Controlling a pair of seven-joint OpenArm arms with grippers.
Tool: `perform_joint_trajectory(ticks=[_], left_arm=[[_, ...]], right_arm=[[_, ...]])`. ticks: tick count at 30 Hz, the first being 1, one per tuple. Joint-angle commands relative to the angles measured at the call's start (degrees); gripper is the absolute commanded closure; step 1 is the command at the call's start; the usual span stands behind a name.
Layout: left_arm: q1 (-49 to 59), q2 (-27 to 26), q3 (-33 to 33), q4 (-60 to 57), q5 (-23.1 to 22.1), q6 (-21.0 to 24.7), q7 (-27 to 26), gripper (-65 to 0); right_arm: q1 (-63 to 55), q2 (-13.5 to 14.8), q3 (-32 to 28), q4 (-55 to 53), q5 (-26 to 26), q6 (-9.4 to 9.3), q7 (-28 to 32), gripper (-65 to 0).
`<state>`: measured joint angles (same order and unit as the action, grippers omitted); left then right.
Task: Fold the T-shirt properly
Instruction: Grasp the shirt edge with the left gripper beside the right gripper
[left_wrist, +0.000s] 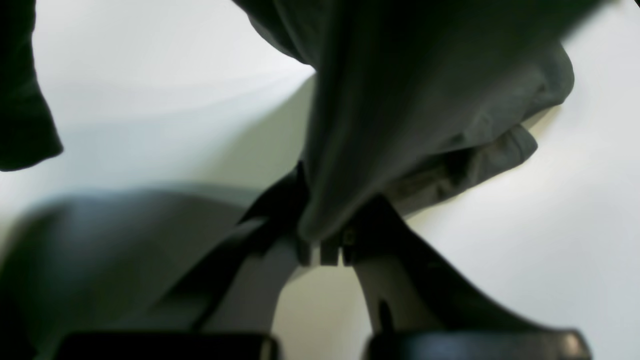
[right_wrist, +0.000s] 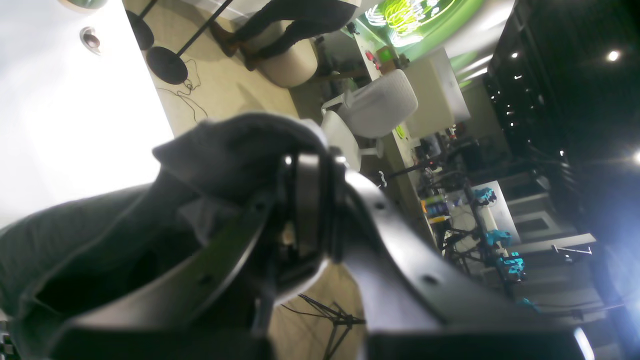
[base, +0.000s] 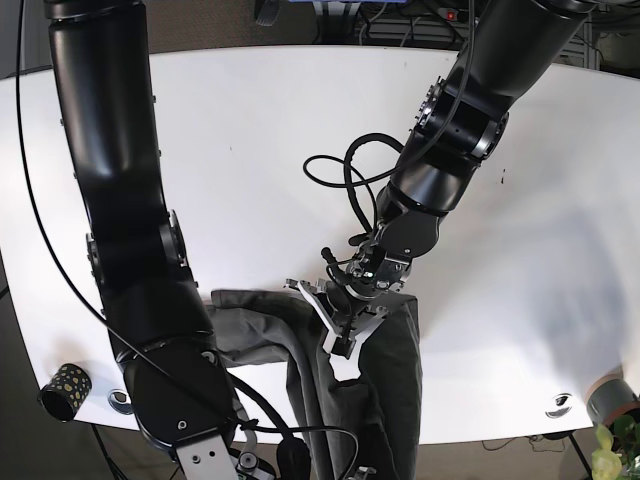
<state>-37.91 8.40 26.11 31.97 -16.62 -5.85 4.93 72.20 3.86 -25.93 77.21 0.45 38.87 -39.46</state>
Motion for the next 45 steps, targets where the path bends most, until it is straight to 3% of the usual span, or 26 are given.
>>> perform_joint_trajectory(ticks=[1,7,22,28,36,40,45], left_arm=[[-1.96,0.34,-0.39,1.05,-0.56,0.0,-1.28,0.0],[2.88,-6.07,-1.27,12.65,-0.65,0.09,3.38,0.0],[12.28,-21.81,-16.22,49.92,-0.56,0.0,20.96,0.0],[9.82,-27.96,-19.29,56.43,-0.65,-0.7,24.3,-0.1],[7.27,-33.59,-19.65,59.68,-0.48,-7.56,24.65,-0.1],[8.68,-34.12,-19.73,62.5,-0.39,-8.97,27.2,-0.1],[14.04,-33.94,-22.55,65.48,-0.3,-11.43,29.31,-0.1]], right_arm=[[2.6,0.67,0.66,0.64,0.12,-1.11,1.18,0.0],[2.6,2.34,4.35,0.37,0.12,-1.38,1.18,0.0],[2.6,4.98,13.23,-10.62,0.04,-1.55,1.35,0.0],[2.6,5.07,15.96,-11.23,0.04,-1.55,1.18,0.0],[2.6,8.67,18.07,-10.18,0.12,-1.55,0.83,0.0],[2.21,9.9,21.76,-7.8,0.12,-1.55,-0.49,0.0],[-6.93,11.22,26.77,-2.53,0.56,-1.55,-2.95,0.0]])
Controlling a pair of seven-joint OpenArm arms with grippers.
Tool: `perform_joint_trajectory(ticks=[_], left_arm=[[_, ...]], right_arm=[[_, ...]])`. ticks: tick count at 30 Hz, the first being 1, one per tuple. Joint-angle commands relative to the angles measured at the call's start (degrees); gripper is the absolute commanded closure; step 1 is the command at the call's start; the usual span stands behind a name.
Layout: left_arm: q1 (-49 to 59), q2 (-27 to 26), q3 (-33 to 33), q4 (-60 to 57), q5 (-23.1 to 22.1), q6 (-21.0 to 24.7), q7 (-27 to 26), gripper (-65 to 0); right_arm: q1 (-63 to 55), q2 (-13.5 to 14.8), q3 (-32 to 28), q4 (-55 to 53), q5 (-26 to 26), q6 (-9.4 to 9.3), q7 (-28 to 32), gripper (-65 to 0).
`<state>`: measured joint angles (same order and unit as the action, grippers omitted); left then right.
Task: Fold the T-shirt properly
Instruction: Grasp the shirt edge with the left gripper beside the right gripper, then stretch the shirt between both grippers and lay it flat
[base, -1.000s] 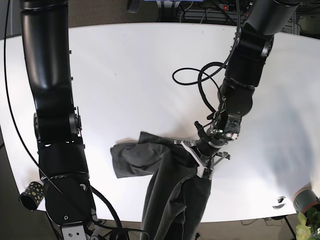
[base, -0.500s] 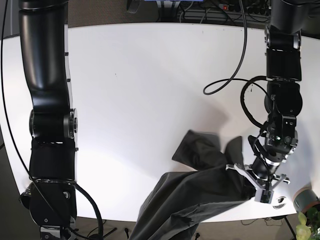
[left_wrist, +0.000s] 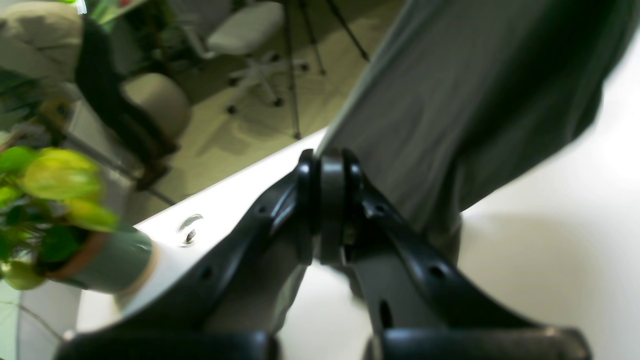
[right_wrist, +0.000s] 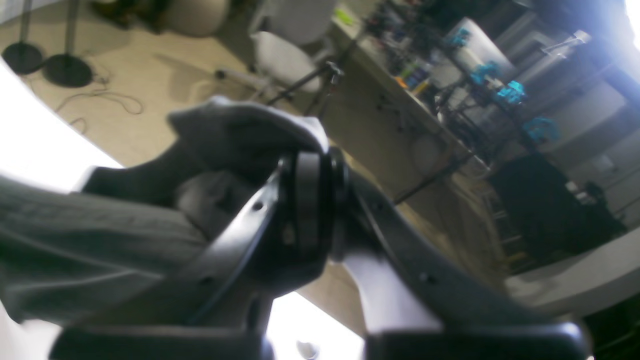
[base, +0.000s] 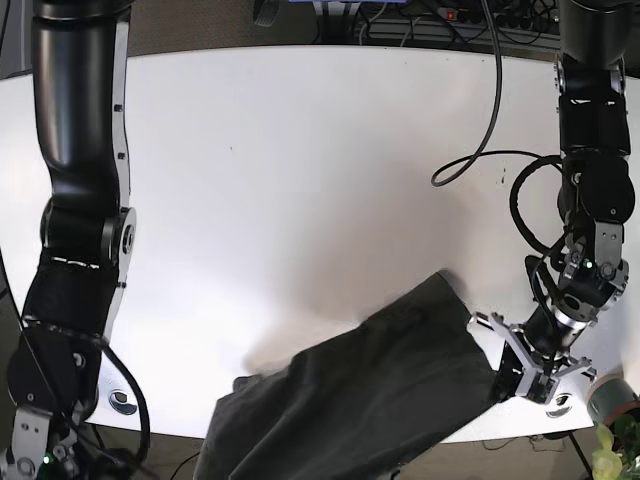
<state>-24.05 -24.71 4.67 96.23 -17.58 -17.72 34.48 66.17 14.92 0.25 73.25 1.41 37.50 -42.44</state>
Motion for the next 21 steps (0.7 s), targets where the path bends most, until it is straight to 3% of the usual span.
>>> perform_joint_trajectory(ticks=[1,9,21], left_arm=[[1.68,-0.74,-1.72,1.93,0.66,-0.35,-0.24,-0.1],[13.2,-0.65,-2.42,6.59,0.75,-2.28,-0.15,-0.1],[29.37,-0.92,-7.44,12.65,0.84,-2.28,-0.15,-0.3]], right_arm=[[-3.71,0.16,1.9,3.19,-0.31,-0.09,-0.07,0.0],[-24.72,-0.54,9.29,16.28,-0.22,-0.09,-0.95,0.0],[-45.47,-5.2,20.1,26.57,-0.14,0.35,-2.18,0.0]])
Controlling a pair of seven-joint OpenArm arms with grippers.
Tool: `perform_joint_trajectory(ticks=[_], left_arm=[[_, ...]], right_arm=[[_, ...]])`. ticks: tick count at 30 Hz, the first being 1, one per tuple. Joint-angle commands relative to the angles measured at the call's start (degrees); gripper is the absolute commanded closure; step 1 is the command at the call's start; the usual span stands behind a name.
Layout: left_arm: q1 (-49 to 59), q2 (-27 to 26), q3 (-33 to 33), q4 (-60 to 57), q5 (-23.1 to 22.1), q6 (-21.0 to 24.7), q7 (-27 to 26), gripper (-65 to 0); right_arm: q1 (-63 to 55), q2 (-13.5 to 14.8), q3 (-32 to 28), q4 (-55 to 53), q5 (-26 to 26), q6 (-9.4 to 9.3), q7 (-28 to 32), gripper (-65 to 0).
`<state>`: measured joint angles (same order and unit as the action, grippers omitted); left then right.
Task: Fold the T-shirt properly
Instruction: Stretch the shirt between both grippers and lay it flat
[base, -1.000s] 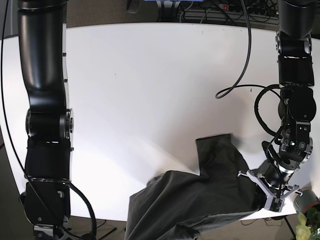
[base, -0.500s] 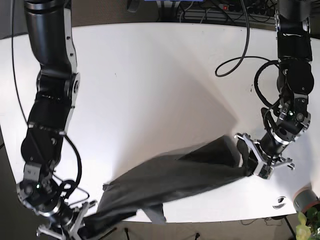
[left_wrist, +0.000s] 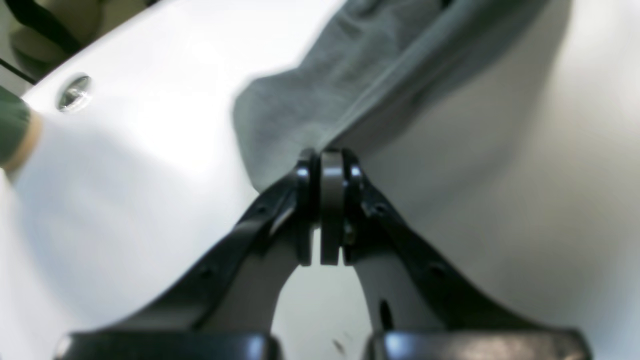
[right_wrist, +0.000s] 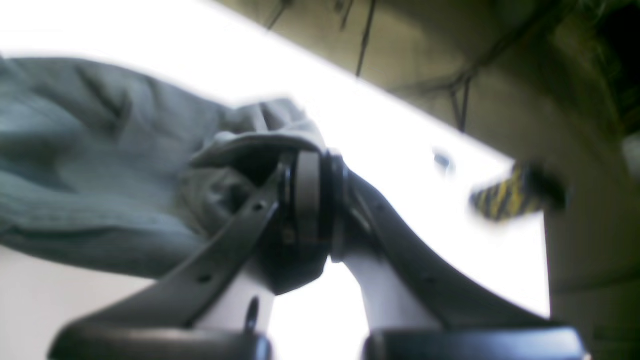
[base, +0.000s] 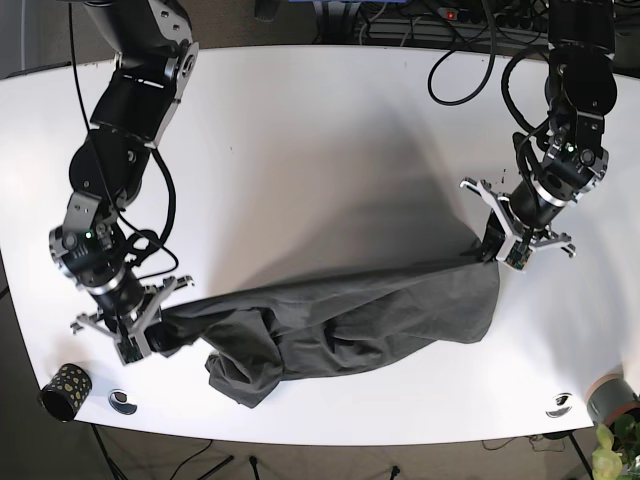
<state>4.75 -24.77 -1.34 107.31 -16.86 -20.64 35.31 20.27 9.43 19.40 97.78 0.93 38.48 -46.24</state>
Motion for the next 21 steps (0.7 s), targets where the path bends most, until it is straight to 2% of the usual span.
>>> perform_joint_trajectory(ticks=[1,12,16,21], left_arm=[[2.59,-0.76,-2.48,2.01,0.12,0.64,-0.98,-0.3],[18.15,-0.85,-7.4,6.5,0.12,0.64,-0.98,-0.3],[23.6,-0.94,-10.13,7.11,0.03,0.64,-0.98,-0.3],[27.73,-0.94,-12.41,7.29,-0.06,0.56,-0.98,-0.3]], right_arm=[[-1.77,-0.68,2.62,3.19,0.35,-0.63,1.62,0.0],[-16.8,-9.56,10.54,10.05,0.43,-0.55,1.62,0.0],[-21.46,-11.59,12.65,10.49,4.39,-0.55,1.62,0.0],[-27.0,-11.85,14.58,10.22,10.72,-1.07,1.62,0.0]])
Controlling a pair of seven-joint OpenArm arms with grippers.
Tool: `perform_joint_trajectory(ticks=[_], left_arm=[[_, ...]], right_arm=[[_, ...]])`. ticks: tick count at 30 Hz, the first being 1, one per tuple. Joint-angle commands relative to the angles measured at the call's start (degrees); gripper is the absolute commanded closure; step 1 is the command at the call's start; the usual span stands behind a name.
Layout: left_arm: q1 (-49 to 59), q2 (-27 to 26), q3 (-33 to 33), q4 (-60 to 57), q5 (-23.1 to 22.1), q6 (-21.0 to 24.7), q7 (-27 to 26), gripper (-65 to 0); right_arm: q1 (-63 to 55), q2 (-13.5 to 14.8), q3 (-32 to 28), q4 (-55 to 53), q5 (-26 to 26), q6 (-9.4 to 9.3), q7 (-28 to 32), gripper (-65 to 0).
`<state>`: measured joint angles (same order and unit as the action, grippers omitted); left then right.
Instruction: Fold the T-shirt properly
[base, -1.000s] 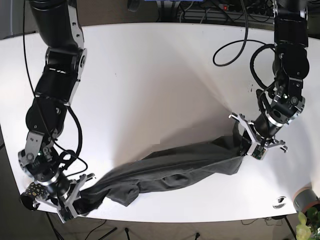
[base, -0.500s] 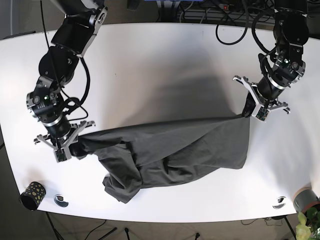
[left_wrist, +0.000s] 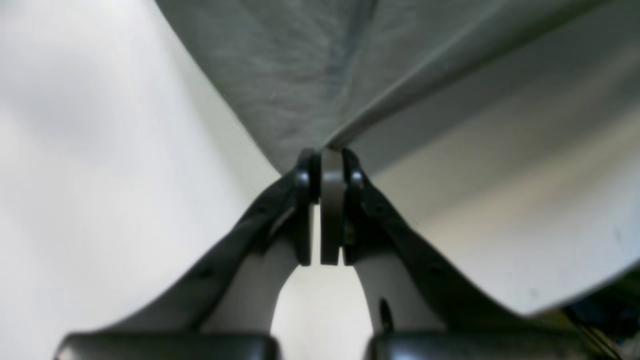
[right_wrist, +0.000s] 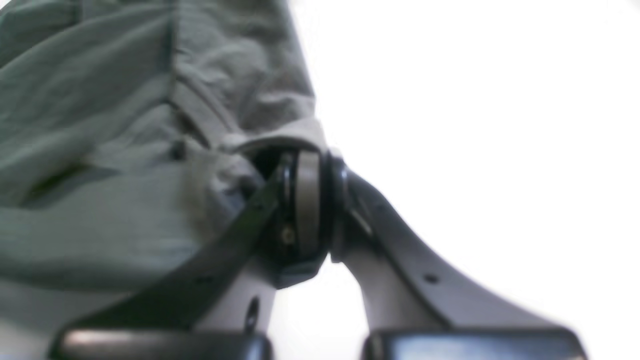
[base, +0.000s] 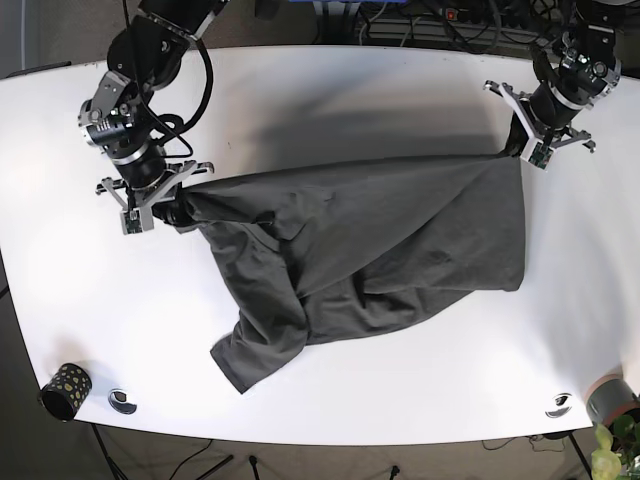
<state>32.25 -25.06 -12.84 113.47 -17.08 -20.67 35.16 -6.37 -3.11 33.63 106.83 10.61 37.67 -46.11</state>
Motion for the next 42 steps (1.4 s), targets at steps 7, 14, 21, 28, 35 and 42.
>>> perform_joint_trajectory(ticks=[7,14,21,28,35,42], left_arm=[[3.05,-0.39,-4.7,1.04,0.16,-3.64,-0.83,-0.3],[3.4,-0.22,-7.42,0.68,0.25,-9.36,-0.83,-0.3],[3.31,-0.57,-7.51,0.6,0.25,-10.67,-0.83,-0.3],[2.96,-0.66,-7.07,0.51,0.25,-10.67,-0.83,-4.6],[2.96,-0.39,-7.16,0.6,-0.19,-10.67,-0.83,-46.7],[0.15,0.14,-11.38,0.51,-9.42,-10.41,-0.83,-52.6]], right_arm=[[-7.56,0.7,1.58,1.17,6.58,-0.26,1.49,0.0],[-13.28,0.61,1.49,1.17,12.55,-0.26,1.49,0.0],[-16.09,0.61,1.32,1.09,16.33,0.18,1.49,0.0],[-16.79,0.78,1.32,1.17,16.51,0.26,0.96,0.0],[-16.97,1.05,1.32,1.0,16.16,0.26,0.26,0.0],[-16.79,1.14,0.79,1.0,16.16,0.26,0.26,0.0]])
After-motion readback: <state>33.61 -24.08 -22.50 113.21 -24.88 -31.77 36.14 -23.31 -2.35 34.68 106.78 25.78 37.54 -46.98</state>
